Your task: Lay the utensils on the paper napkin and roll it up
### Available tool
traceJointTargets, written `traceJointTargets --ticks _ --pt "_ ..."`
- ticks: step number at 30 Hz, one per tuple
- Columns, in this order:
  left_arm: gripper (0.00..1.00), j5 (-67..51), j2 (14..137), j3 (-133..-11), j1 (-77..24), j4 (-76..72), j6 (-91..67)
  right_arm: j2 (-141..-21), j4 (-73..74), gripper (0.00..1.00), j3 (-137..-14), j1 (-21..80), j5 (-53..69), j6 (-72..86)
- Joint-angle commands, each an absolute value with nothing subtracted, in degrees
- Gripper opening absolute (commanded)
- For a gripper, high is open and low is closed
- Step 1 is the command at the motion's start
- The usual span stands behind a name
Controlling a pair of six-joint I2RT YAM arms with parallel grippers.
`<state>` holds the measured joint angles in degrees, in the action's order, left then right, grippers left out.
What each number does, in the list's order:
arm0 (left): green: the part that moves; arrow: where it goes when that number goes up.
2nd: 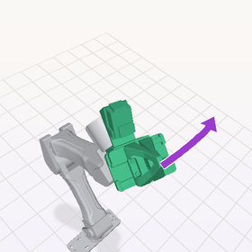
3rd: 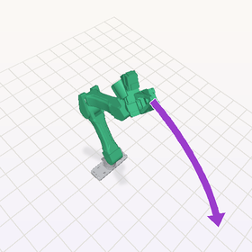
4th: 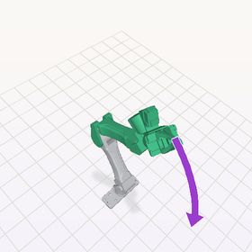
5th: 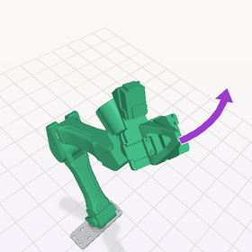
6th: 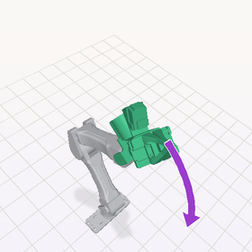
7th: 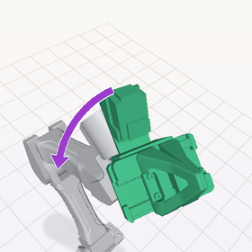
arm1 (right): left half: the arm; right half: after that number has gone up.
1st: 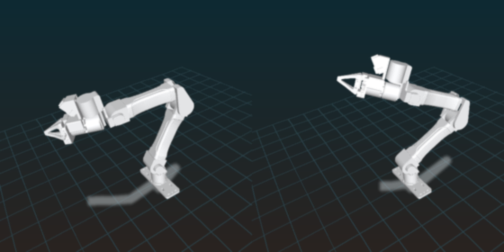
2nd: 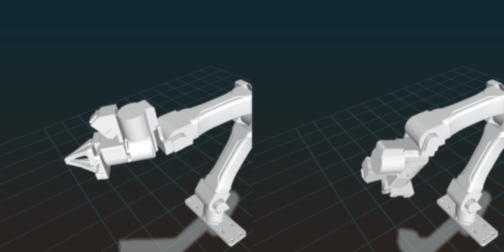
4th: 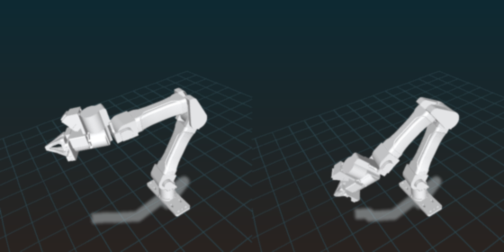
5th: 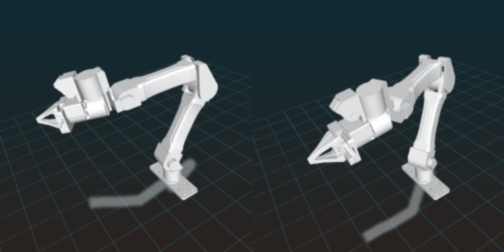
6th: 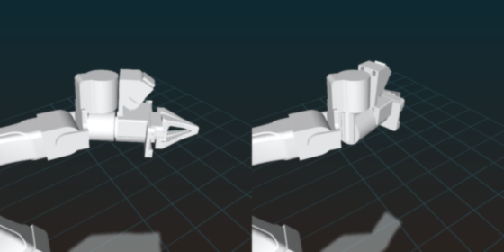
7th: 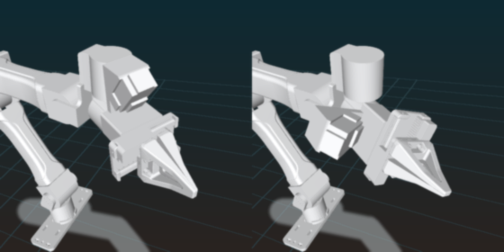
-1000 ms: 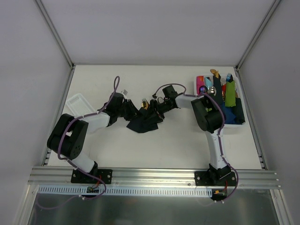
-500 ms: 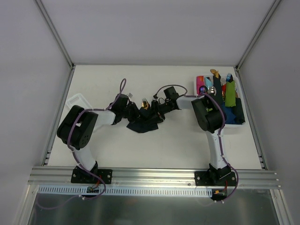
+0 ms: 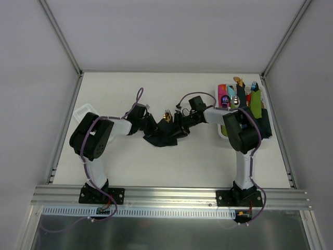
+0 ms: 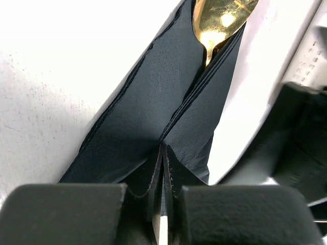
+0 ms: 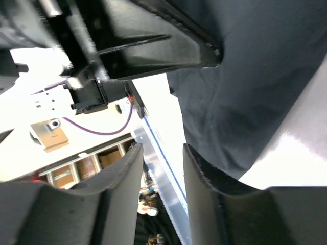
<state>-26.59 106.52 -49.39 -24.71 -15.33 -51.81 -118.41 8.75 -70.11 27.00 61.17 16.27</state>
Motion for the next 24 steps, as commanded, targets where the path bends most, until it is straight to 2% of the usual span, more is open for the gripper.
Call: traceJointTargets --ticks 1,5,8,24 --pt "0.00 -23.64 108.55 -49.66 -24.87 -10.11 -48.96 -113.82 17.82 0.39 -73.82 26.28 58.81 6.00" --pt "0.00 -23.91 108.37 -49.66 -24.87 -9.84 -47.99 -115.39 21.00 0.17 -75.49 26.37 54.59 0.62" --pt "0.00 -23.91 108.02 -49.40 -24.87 -9.84 -47.37 -116.80 21.80 0.08 -76.81 26.46 52.48 -1.75" --pt "0.00 -23.29 107.14 -48.43 -24.96 -9.67 -46.93 -123.57 22.76 0.06 -72.51 29.27 46.76 -2.55"
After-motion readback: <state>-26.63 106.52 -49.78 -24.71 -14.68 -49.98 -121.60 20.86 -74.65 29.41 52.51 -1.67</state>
